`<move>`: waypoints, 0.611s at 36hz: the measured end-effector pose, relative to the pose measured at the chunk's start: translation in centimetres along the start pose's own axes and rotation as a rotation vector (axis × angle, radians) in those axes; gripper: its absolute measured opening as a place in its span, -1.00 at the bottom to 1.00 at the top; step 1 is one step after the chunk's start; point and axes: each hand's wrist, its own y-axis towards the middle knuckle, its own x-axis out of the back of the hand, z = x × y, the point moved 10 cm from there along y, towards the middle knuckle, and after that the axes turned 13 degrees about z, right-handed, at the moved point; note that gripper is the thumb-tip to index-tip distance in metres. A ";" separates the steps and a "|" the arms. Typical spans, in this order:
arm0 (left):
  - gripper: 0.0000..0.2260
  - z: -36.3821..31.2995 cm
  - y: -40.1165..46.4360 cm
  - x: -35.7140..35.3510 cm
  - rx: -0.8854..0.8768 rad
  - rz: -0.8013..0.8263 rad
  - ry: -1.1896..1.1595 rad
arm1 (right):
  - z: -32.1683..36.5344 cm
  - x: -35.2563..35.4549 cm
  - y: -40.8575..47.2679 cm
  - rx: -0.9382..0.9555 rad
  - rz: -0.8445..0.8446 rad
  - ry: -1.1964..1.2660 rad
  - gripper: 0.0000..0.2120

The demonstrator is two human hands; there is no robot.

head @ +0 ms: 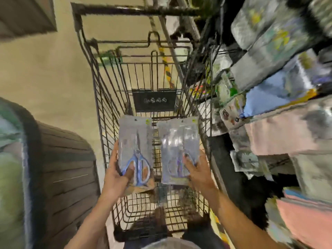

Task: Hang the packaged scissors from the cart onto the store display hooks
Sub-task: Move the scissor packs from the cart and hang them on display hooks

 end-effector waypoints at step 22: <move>-0.13 -13.2 -20.9 -17.4 -0.329 0.305 0.234 | -3.7 14.3 -34.0 0.391 -0.365 0.187 -0.59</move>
